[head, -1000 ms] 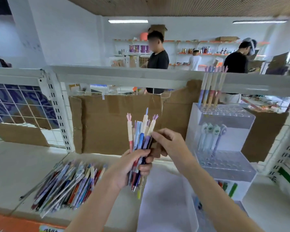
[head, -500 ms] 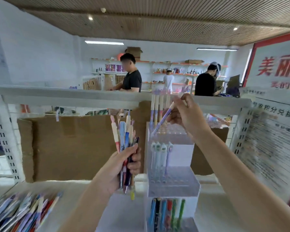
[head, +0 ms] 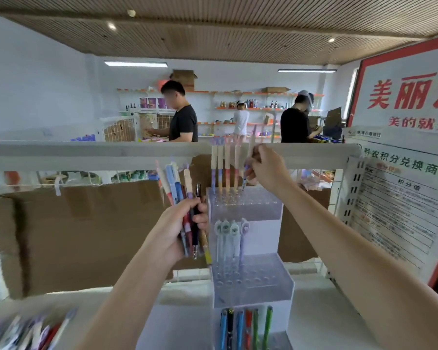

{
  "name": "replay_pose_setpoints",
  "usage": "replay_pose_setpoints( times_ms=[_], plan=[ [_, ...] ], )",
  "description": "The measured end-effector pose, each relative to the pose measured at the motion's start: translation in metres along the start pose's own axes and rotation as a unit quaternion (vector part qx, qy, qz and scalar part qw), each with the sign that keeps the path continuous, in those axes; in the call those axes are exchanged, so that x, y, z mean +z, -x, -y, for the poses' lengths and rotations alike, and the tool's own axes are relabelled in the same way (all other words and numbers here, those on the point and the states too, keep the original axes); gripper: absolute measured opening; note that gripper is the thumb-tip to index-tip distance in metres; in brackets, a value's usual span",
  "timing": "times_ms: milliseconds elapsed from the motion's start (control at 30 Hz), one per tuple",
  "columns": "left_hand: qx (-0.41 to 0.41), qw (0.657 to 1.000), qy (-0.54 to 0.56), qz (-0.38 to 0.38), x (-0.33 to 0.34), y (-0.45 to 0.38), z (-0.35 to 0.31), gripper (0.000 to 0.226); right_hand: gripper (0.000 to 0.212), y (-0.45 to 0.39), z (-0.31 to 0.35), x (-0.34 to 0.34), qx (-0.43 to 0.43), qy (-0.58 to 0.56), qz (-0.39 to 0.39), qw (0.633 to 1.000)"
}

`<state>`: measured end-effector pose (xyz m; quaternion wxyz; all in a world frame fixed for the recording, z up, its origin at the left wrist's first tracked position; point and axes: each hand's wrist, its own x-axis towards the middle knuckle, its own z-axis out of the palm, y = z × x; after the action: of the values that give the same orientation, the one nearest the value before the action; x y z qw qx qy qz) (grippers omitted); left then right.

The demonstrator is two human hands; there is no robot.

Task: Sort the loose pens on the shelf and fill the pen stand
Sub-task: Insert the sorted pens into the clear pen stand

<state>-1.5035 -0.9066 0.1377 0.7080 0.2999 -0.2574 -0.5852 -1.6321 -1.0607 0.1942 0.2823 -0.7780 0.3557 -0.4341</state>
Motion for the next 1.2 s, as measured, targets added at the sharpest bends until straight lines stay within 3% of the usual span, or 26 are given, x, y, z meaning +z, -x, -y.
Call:
replay_pose_setpoints(
  times_ms=[600, 833, 1067, 1200],
  plan=[
    [0.008, 0.999, -0.042, 0.023, 0.003, -0.003, 0.011, 0.012, 0.015, 0.002, -0.018, 0.014, -0.001, 0.224, 0.004, 0.975],
    [0.011, 0.998, -0.054, 0.034, 0.011, 0.004, 0.020, 0.015, 0.022, 0.006, -0.025, 0.014, 0.019, 0.212, 0.044, 0.976],
    [0.014, 0.997, -0.074, 0.034, 0.023, 0.006, 0.028, 0.012, 0.014, 0.009, -0.026, 0.010, 0.028, 0.219, 0.053, 0.974],
    [0.033, 0.996, -0.084, 0.018, 0.025, 0.006, 0.030, 0.010, 0.015, 0.021, -0.022, 0.000, 0.004, 0.178, 0.006, 0.984]
  ],
)
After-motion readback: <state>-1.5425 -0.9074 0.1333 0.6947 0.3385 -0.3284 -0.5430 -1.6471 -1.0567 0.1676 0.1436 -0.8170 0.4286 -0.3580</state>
